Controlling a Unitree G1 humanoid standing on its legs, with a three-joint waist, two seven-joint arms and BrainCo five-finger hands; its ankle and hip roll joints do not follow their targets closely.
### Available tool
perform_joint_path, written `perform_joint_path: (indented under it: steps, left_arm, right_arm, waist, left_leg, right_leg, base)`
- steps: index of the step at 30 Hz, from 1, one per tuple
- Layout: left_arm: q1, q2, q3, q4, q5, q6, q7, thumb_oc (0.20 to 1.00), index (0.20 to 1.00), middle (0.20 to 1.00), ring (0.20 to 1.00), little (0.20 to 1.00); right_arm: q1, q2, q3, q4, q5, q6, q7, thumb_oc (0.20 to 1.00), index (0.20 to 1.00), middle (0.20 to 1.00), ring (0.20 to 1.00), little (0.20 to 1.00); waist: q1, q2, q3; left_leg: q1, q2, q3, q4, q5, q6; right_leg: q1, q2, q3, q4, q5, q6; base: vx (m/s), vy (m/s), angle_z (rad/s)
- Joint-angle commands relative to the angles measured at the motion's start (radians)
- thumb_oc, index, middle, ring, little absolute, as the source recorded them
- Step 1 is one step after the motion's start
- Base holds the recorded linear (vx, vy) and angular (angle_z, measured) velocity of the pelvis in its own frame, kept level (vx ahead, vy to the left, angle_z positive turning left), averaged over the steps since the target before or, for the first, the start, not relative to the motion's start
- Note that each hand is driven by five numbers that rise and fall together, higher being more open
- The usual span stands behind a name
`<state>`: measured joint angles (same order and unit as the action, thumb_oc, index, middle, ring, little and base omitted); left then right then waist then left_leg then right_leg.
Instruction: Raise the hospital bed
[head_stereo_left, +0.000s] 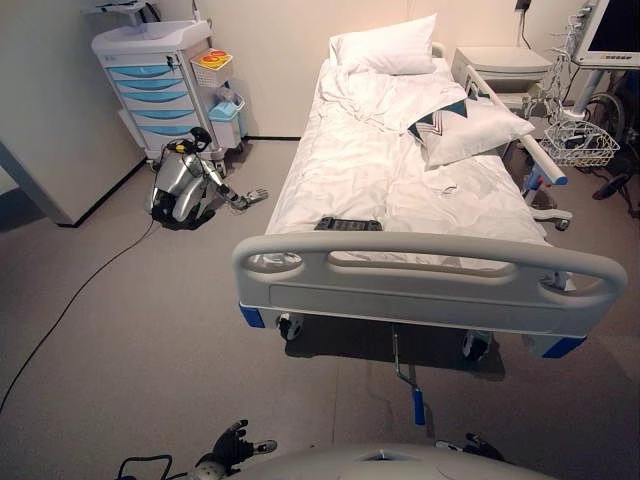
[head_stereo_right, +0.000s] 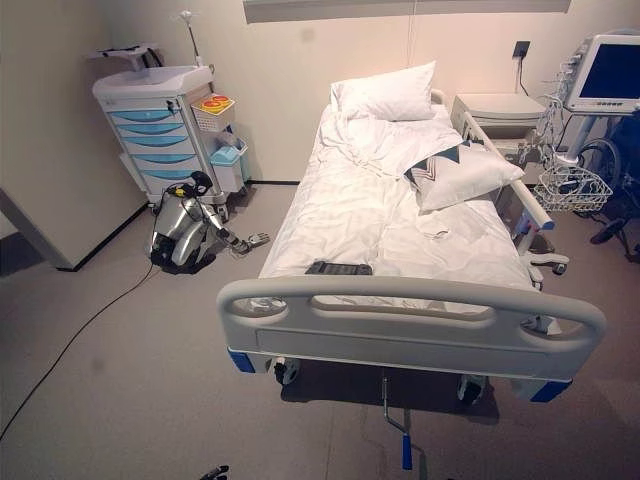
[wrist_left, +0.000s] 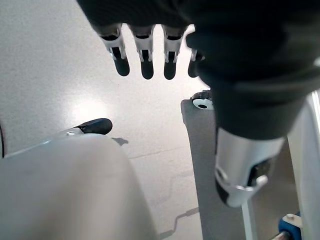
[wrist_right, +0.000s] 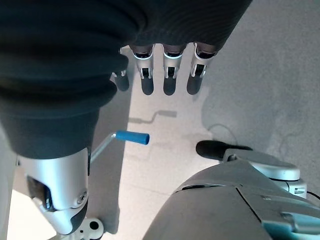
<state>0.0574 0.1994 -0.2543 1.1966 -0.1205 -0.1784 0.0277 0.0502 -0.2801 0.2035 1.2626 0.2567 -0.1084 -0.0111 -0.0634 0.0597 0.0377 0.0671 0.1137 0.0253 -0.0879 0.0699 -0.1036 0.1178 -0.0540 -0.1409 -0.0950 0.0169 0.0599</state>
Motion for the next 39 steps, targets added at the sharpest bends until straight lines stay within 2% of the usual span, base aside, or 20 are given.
perform_joint_path:
  steps: [1, 2, 3, 4, 5, 6, 7, 8, 9, 11, 13, 14, 16, 18, 19, 25, 26, 29, 33, 39]
  left_arm:
    - [-0.112, 0.033, 0.027, -0.098, -0.092, -0.050, 0.002, 1.000, 1.000, 1.000, 1.000, 1.000]
    - [-0.129, 0.057, 0.014, -0.229, -0.160, -0.061, -0.007, 1.000, 1.000, 1.000, 1.000, 1.000]
    - [-0.129, 0.057, 0.014, -0.230, -0.160, -0.060, -0.007, 1.000, 1.000, 1.000, 1.000, 1.000]
    - [-0.155, 0.087, -0.004, -0.349, -0.232, -0.064, -0.029, 1.000, 1.000, 1.000, 1.000, 1.000]
    - [-0.155, 0.087, -0.004, -0.350, -0.232, -0.064, -0.029, 1.000, 1.000, 1.000, 1.000, 1.000]
    - [-0.198, 0.127, -0.039, -0.465, -0.242, -0.070, -0.028, 1.000, 1.000, 1.000, 1.000, 1.000]
    - [-0.198, 0.127, -0.039, -0.466, -0.242, -0.070, -0.028, 1.000, 1.000, 1.000, 1.000, 1.000]
    - [-0.241, 0.156, -0.056, -0.569, -0.263, -0.075, -0.024, 1.000, 1.000, 1.000, 1.000, 1.000]
    - [-0.241, 0.157, -0.056, -0.569, -0.263, -0.074, -0.024, 1.000, 1.000, 1.000, 1.000, 1.000]
    - [-0.294, 0.214, -0.094, -0.776, -0.260, -0.075, -0.024, 1.000, 1.000, 1.000, 1.000, 1.000]
    - [-0.328, 0.258, -0.109, -0.911, -0.257, -0.078, -0.026, 1.000, 1.000, 1.000, 1.000, 1.000]
    - [-0.329, 0.259, -0.109, -0.912, -0.257, -0.077, -0.026, 1.000, 1.000, 1.000, 1.000, 1.000]
    - [-0.395, 0.308, -0.139, -1.039, -0.245, -0.086, -0.020, 1.000, 1.000, 1.000, 1.000, 1.000]
    - [-0.414, 0.325, -0.143, -1.077, -0.238, -0.090, -0.015, 1.000, 1.000, 1.000, 1.000, 1.000]
    - [-0.451, 0.356, -0.155, -1.169, -0.234, -0.101, -0.009, 1.000, 1.000, 1.000, 1.000, 1.000]
    - [-0.512, 0.382, -0.201, -1.271, -0.325, -0.115, -0.013, 1.000, 1.000, 1.000, 1.000, 1.000]
    - [-0.536, 0.416, -0.237, -1.305, -0.331, -0.105, -0.029, 1.000, 1.000, 1.000, 1.000, 1.000]
    - [-0.570, 0.449, -0.273, -1.342, -0.364, -0.100, -0.033, 1.000, 1.000, 1.000, 1.000, 1.000]
    - [-0.588, 0.451, -0.297, -1.369, -0.414, -0.100, -0.029, 1.000, 1.000, 1.000, 1.000, 1.000]
    - [-0.605, 0.460, -0.308, -1.413, -0.417, -0.093, -0.019, 1.000, 1.000, 1.000, 1.000, 1.000]
  right_arm:
    - [-0.134, 0.008, 0.015, -0.002, 0.008, -0.014, -0.015, 1.000, 1.000, 1.000, 1.000, 1.000]
    - [-0.166, -0.009, 0.008, -0.039, 0.047, -0.019, -0.018, 1.000, 1.000, 1.000, 1.000, 1.000]
    - [-0.166, -0.009, 0.008, -0.039, 0.047, -0.019, -0.018, 1.000, 1.000, 1.000, 1.000, 1.000]
    - [-0.209, -0.026, 0.002, -0.070, 0.092, -0.023, -0.024, 1.000, 1.000, 1.000, 1.000, 1.000]
    - [-0.209, -0.026, 0.002, -0.070, 0.092, -0.023, -0.024, 1.000, 1.000, 1.000, 1.000, 1.000]
    - [-0.267, -0.038, 0.011, -0.095, 0.119, -0.024, -0.035, 1.000, 1.000, 1.000, 1.000, 1.000]
    - [-0.268, -0.038, 0.011, -0.095, 0.119, -0.024, -0.035, 1.000, 1.000, 1.000, 1.000, 1.000]
    - [-0.329, -0.046, 0.021, -0.114, 0.135, -0.023, -0.056, 1.000, 1.000, 1.000, 1.000, 1.000]
    - [-0.330, -0.046, 0.021, -0.114, 0.135, -0.023, -0.056, 1.000, 1.000, 1.000, 1.000, 1.000]
    - [-0.419, -0.045, 0.035, -0.112, 0.159, -0.021, -0.080, 1.000, 1.000, 1.000, 1.000, 1.000]
    - [-0.480, -0.056, 0.030, -0.139, 0.190, -0.028, -0.096, 1.000, 1.000, 1.000, 1.000, 1.000]
    - [-0.481, -0.056, 0.030, -0.139, 0.190, -0.028, -0.096, 1.000, 1.000, 1.000, 1.000, 1.000]
    - [-0.544, -0.071, 0.040, -0.174, 0.215, -0.040, -0.123, 1.000, 1.000, 1.000, 1.000, 1.000]
    - [-0.568, -0.075, 0.041, -0.178, 0.222, -0.043, -0.131, 1.000, 1.000, 1.000, 1.000, 1.000]
    - [-0.613, -0.090, 0.039, -0.178, 0.240, -0.053, -0.144, 1.000, 1.000, 1.000, 1.000, 1.000]
    - [-0.706, -0.126, 0.049, -0.238, 0.294, -0.076, -0.167, 1.000, 1.000, 1.000, 1.000, 1.000]
    - [-0.730, -0.136, 0.050, -0.258, 0.315, -0.084, -0.177, 1.000, 1.000, 1.000, 1.000, 1.000]
    - [-0.764, -0.147, 0.061, -0.267, 0.337, -0.080, -0.182, 1.000, 1.000, 1.000, 1.000, 1.000]
    - [-0.826, -0.174, 0.073, -0.263, 0.354, -0.081, -0.197, 1.000, 1.000, 1.000, 1.000, 1.000]
    - [-0.850, -0.185, 0.053, -0.320, 0.406, -0.100, -0.229, 1.000, 1.000, 1.000, 1.000, 1.000]
  waist:
    - [0.002, -0.075, 0.078]
    - [-0.003, -0.062, 0.129]
    - [-0.003, -0.062, 0.127]
    - [-0.010, -0.046, 0.176]
    - [-0.010, -0.046, 0.174]
    - [-0.015, -0.028, 0.223]
    - [-0.015, -0.028, 0.221]
    - [-0.014, -0.016, 0.249]
    - [-0.014, -0.016, 0.247]
    - [-0.003, -0.002, 0.296]
    - [0.002, 0.009, 0.338]
    - [0.002, 0.009, 0.336]
    - [0.001, 0.020, 0.393]
    - [0.001, 0.024, 0.407]
    - [0.003, 0.035, 0.438]
    - [-0.004, 0.044, 0.482]
    - [-0.009, 0.044, 0.482]
    - [-0.013, 0.042, 0.482]
    - [-0.021, 0.042, 0.482]
    - [-0.025, 0.035, 0.482]
  left_leg:
    - [0.005, -0.069, 0.002, 0.064, -0.068, 0.052]
    - [-0.052, -0.074, 0.001, 0.085, -0.060, 0.053]
    - [-0.055, -0.074, 0.001, 0.086, -0.060, 0.053]
    - [-0.121, -0.079, 0.002, 0.102, -0.048, 0.052]
    - [-0.125, -0.079, 0.002, 0.104, -0.048, 0.052]
    - [-0.201, -0.084, 0.004, 0.119, -0.030, 0.047]
    - [-0.205, -0.084, 0.004, 0.120, -0.031, 0.047]
    - [-0.271, -0.088, 0.008, 0.131, -0.017, 0.044]
    - [-0.275, -0.088, 0.008, 0.132, -0.017, 0.044]
    - [-0.346, -0.085, 0.012, 0.129, 0.005, 0.042]
    - [-0.410, -0.086, 0.015, 0.135, 0.020, 0.040]
    - [-0.414, -0.085, 0.015, 0.136, 0.020, 0.040]
    - [-0.507, -0.084, 0.017, 0.160, 0.038, 0.036]
    - [-0.539, -0.084, 0.013, 0.170, 0.041, 0.036]
    - [-0.595, -0.087, 0.009, 0.192, 0.043, 0.035]
    - [-0.747, -0.092, -0.001, 0.273, 0.028, 0.034]
    - [-0.805, -0.090, 0.002, 0.289, 0.031, 0.036]
    - [-0.868, -0.088, 0.008, 0.322, 0.016, 0.038]
    - [-0.938, -0.088, 0.012, 0.364, -0.005, 0.039]
    - [-0.987, -0.088, 0.021, 0.377, -0.020, 0.044]
  right_leg:
    - [-0.047, -0.057, 0.022, 0.039, 0.006, 0.078]
    - [-0.113, -0.061, 0.027, 0.069, 0.013, 0.077]
    - [-0.116, -0.061, 0.027, 0.070, 0.012, 0.076]
    - [-0.194, -0.065, 0.037, 0.101, 0.020, 0.075]
    - [-0.198, -0.065, 0.037, 0.103, 0.019, 0.075]
    - [-0.283, -0.068, 0.044, 0.130, 0.029, 0.075]
    - [-0.287, -0.068, 0.044, 0.132, 0.028, 0.075]
    - [-0.355, -0.070, 0.053, 0.144, 0.037, 0.074]
    - [-0.359, -0.070, 0.053, 0.145, 0.037, 0.074]
    - [-0.441, -0.070, 0.063, 0.153, 0.054, 0.076]
    - [-0.520, -0.066, 0.067, 0.171, 0.065, 0.077]
    - [-0.525, -0.066, 0.068, 0.173, 0.065, 0.076]
    - [-0.619, -0.067, 0.067, 0.209, 0.068, 0.076]
    - [-0.652, -0.066, 0.067, 0.223, 0.067, 0.076]
    - [-0.715, -0.068, 0.069, 0.256, 0.066, 0.075]
    - [-0.864, -0.072, 0.076, 0.336, 0.057, 0.077]
    - [-0.923, -0.073, 0.081, 0.354, 0.063, 0.078]
    - [-0.980, -0.076, 0.085, 0.383, 0.052, 0.077]
    - [-1.048, -0.074, 0.093, 0.410, 0.045, 0.072]
    - [-1.099, -0.068, 0.098, 0.410, 0.043, 0.071]
  base:
    - [-0.25, 0.013, 0.00]
    - [-0.18, 0.015, 0.02]
    - [-0.35, 0.036, -0.02]
    - [-0.17, 0.020, -0.02]
    - [-0.37, 0.037, -0.07]
    - [-0.20, 0.017, -0.09]
    - [-0.32, 0.004, -0.17]
    - [-0.13, -0.013, -0.13]
    - [-0.18, -0.020, -0.05]
    - [-0.18, -0.001, -0.07]
    - [-0.17, 0.010, -0.13]
    - [-0.13, -0.008, -0.12]
    - [-0.16, -0.026, -0.03]
    - [-0.12, -0.010, 0.10]
    - [-0.10, 0.000, 0.15]
    - [-0.05, 0.025, 0.09]
    - [0.01, 0.017, 0.09]
    - [0.00, 0.007, 0.01]
    - [0.02, -0.001, 0.01]
    - [0.05, 0.011, -0.01]
